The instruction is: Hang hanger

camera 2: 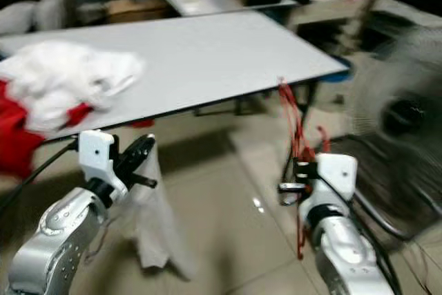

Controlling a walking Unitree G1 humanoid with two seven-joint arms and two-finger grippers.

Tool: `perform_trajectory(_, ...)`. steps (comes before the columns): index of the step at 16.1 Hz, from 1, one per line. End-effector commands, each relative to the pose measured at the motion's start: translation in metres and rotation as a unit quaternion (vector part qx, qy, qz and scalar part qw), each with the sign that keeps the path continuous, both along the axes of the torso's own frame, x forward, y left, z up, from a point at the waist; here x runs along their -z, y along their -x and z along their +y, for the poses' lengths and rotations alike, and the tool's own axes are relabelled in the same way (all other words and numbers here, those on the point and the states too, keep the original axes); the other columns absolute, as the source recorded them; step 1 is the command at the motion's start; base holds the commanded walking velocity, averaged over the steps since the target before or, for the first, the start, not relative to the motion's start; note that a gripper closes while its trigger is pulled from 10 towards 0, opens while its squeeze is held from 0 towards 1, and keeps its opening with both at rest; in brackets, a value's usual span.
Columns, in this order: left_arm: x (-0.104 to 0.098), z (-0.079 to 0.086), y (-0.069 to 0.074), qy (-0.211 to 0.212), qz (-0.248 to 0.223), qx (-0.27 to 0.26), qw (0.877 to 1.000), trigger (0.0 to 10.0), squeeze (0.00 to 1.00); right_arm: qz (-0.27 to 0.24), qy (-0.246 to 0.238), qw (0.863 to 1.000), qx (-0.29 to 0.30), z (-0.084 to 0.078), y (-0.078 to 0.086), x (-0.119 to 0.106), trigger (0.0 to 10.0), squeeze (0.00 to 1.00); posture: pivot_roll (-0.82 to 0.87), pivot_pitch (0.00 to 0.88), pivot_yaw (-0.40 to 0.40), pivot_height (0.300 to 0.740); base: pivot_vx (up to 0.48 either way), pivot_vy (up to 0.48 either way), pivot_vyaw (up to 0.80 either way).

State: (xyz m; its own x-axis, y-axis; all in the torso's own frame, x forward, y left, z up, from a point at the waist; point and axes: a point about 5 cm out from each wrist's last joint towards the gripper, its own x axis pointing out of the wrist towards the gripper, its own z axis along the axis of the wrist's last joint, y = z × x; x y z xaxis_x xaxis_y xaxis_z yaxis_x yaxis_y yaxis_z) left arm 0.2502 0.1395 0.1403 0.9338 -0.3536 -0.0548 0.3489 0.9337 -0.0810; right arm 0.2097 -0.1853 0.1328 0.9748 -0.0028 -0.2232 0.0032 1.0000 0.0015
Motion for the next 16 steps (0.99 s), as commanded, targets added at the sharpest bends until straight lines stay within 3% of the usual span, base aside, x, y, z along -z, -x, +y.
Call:
perform_trajectory(1, -0.005, 0.006, -0.002, -0.011, -0.015, -0.011, 1.0, 10.0, 0.0, -0.009, -0.011, 1.0, -0.015, 0.005, 0.0, -0.005, 10.0, 0.0, -0.07, 0.0, 0.003, 0.74, 0.0, 0.0, 0.0)
perform_trajectory(5, -0.009, 0.005, -0.005, 0.008, -0.028, -0.005, 1.0, 10.0, 0.0, -0.013, -0.008, 1.0, -0.026, 0.006, 0.0, -0.007, 10.0, 0.0, -0.07, 0.0, 0.002, 0.74, 0.231, 0.0, 0.0)
perform_trajectory(10, -0.011, 0.001, -0.009, 0.015, -0.033, 0.0, 0.999, 10.0, 0.0, -0.017, -0.002, 1.0, -0.026, 0.002, -0.002, -0.009, 10.0, 0.0, -0.08, 0.0, 0.002, 0.74, 0.355, 0.0, -0.8)
perform_trajectory(16, -0.02, 0.002, -0.026, 0.008, -0.051, -0.004, 0.999, 10.0, 0.0, -0.042, 0.008, 0.992, -0.117, 0.005, -0.001, -0.021, 10.0, 0.0, -0.09, 0.0, 0.011, 0.74, 0.358, 0.0, -0.13)
